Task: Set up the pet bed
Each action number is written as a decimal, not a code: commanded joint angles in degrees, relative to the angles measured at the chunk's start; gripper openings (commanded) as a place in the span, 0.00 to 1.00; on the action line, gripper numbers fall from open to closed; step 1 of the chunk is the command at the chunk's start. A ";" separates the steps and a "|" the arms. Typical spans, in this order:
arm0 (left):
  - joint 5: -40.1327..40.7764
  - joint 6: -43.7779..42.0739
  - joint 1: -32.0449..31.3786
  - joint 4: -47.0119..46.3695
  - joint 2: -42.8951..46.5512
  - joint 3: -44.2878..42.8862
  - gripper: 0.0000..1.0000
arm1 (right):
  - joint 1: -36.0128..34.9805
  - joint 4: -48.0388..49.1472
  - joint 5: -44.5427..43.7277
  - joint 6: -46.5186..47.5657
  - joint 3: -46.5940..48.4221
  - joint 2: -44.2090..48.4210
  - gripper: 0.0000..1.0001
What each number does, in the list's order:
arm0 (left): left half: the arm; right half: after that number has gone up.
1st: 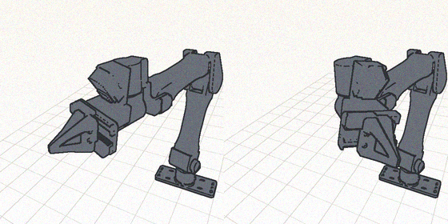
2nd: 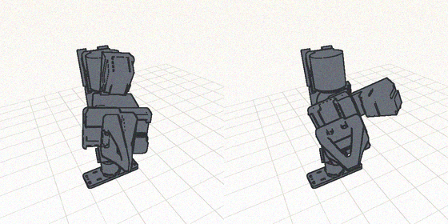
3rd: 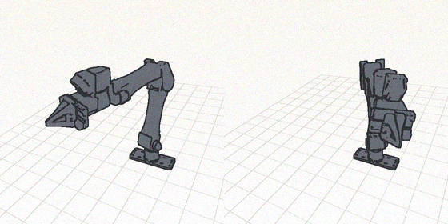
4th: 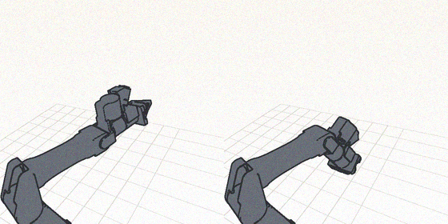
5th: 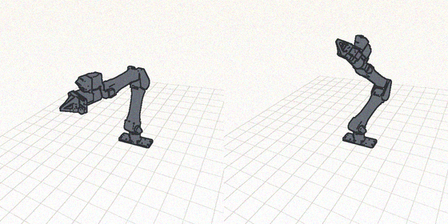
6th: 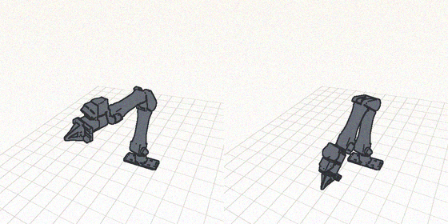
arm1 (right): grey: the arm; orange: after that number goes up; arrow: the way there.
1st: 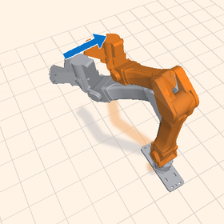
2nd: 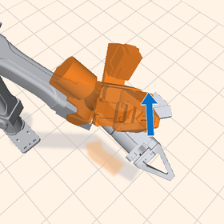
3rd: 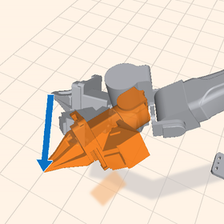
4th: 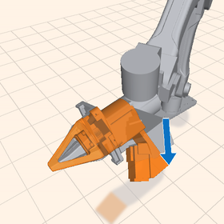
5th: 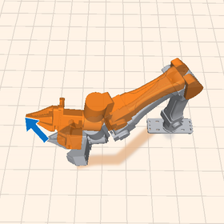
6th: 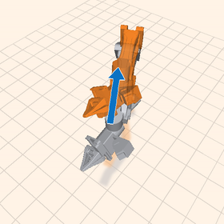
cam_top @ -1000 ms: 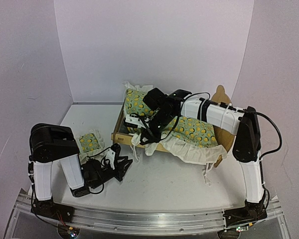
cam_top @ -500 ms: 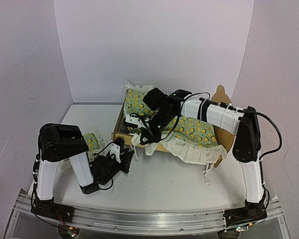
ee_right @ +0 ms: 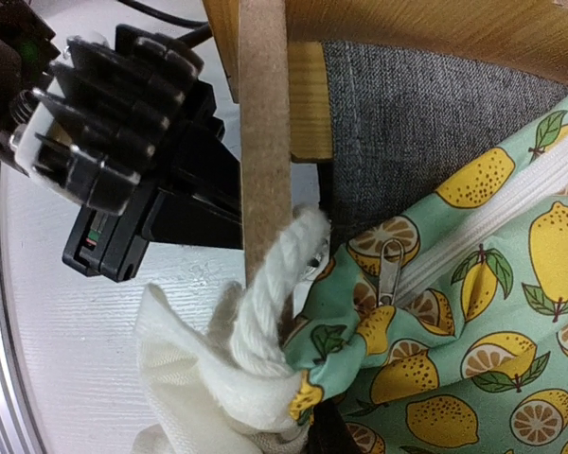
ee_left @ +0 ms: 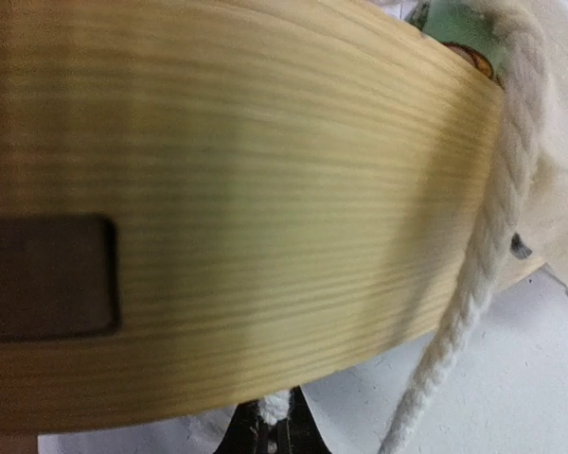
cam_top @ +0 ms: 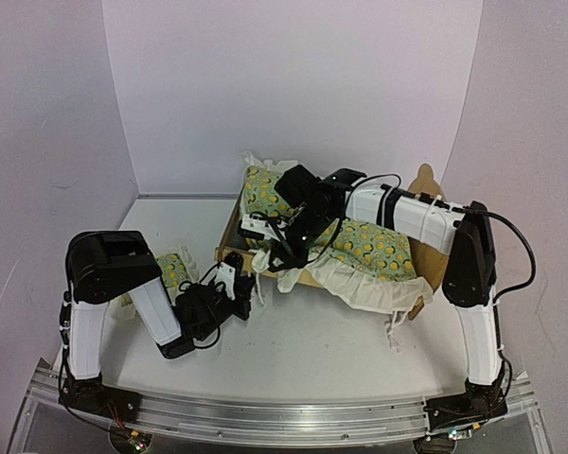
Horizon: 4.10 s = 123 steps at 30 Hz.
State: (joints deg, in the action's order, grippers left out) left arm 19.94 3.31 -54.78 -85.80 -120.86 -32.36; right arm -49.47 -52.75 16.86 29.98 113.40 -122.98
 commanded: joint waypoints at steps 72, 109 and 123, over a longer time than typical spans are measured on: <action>-7.63 42.43 2.83 44.58 31.41 20.50 0.00 | -20.74 74.88 -28.87 -56.53 -29.77 -0.52 0.00; -25.64 33.23 3.72 38.76 32.67 20.08 0.00 | -18.91 82.47 -33.34 -75.60 -36.55 5.08 0.00; -31.83 30.59 3.10 38.46 41.93 22.29 0.00 | -20.58 57.21 -33.73 -62.31 -25.78 1.21 0.08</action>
State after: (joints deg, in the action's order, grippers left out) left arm -8.95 35.40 -51.33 -45.10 -81.12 -10.70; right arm -69.91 15.40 -17.28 -37.91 80.71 -123.24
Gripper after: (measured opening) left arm 0.009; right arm 0.024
